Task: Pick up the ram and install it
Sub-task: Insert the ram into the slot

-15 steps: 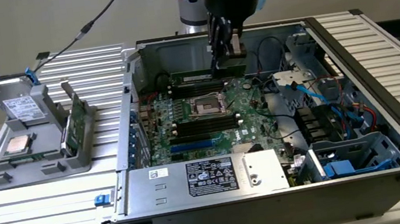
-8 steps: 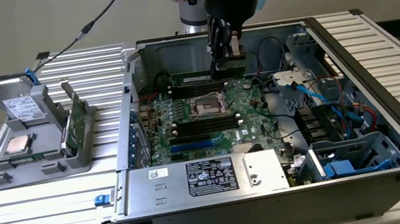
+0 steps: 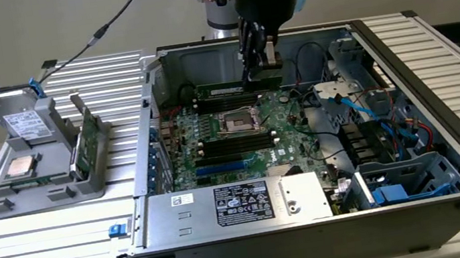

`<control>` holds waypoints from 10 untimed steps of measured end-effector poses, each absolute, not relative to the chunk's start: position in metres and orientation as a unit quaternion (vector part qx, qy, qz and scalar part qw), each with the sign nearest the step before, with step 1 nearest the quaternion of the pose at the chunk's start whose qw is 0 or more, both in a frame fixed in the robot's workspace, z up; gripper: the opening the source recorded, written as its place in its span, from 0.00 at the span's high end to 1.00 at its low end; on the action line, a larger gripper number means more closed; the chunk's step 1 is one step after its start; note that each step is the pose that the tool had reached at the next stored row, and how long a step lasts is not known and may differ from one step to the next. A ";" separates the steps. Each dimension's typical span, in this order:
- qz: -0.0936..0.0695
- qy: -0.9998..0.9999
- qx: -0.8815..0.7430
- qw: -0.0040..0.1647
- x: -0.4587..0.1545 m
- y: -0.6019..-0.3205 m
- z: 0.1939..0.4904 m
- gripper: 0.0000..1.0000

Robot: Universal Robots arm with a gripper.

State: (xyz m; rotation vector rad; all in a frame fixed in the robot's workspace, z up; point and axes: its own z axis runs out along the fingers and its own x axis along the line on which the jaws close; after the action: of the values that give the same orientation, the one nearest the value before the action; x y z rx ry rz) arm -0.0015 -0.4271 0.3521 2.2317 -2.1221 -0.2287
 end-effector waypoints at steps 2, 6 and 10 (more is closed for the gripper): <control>-0.074 -0.687 0.722 0.027 -0.001 -0.427 0.352 0.86; -0.074 -0.687 0.722 0.027 -0.001 -0.421 0.346 0.86; -0.074 -0.687 0.722 0.027 -0.001 -0.416 0.339 0.86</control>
State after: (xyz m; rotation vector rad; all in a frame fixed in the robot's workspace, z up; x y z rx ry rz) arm -0.0015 -0.4157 0.3392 2.2312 -2.1219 -0.2278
